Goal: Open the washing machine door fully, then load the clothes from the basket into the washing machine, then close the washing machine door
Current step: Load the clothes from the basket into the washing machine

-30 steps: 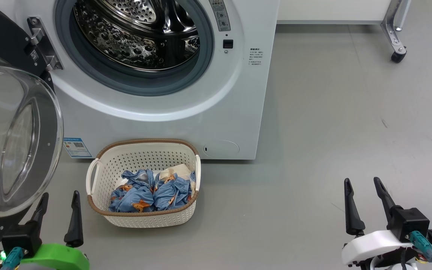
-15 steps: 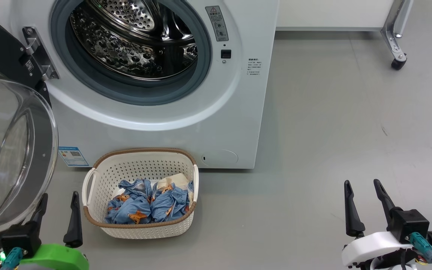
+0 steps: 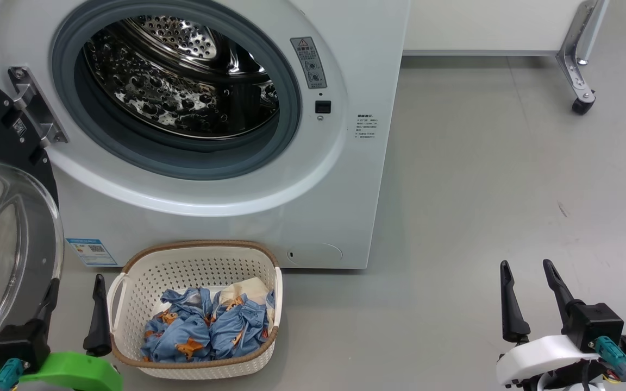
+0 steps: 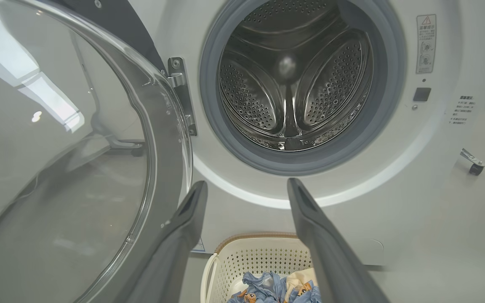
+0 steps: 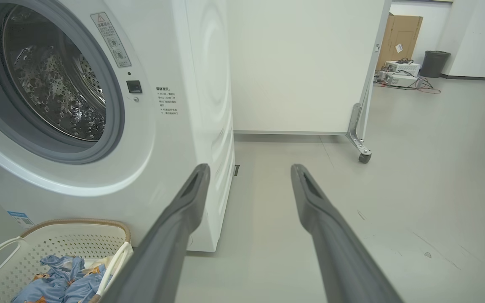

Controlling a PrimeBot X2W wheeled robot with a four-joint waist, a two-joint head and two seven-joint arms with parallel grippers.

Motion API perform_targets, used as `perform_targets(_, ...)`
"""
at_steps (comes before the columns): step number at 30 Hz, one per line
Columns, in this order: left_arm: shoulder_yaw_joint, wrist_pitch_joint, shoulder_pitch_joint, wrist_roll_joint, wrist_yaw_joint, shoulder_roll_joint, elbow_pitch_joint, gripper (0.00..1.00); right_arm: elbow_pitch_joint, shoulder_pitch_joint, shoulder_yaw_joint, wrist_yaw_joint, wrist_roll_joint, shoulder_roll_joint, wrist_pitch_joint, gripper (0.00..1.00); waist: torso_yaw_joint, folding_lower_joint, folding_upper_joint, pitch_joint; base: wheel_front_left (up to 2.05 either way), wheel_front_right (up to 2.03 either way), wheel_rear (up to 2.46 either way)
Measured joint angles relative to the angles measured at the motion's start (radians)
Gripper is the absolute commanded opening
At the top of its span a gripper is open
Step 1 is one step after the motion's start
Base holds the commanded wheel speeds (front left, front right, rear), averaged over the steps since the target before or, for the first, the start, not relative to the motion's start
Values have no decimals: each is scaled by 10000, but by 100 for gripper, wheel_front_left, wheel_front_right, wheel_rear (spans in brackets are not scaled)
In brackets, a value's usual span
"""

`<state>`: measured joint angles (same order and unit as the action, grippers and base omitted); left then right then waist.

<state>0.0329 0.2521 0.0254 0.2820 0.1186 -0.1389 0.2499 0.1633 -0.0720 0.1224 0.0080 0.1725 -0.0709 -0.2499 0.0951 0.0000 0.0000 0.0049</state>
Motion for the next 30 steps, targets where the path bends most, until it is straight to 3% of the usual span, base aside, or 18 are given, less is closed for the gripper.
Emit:
perform_targets(15, 12, 0, 2, -159, 0, 17, -92, 100, -23, 0, -35, 0, -2, 12, 0, 100, 5, 0, 0, 179, 77, -77, 0)
perform_targets(30, 10, 0, 3, -146, 12, 163, -100, 100, -48, 0, -29, 0, -44, 46, 0, 100, 22, 0, 0, 484, 17, -17, 0)
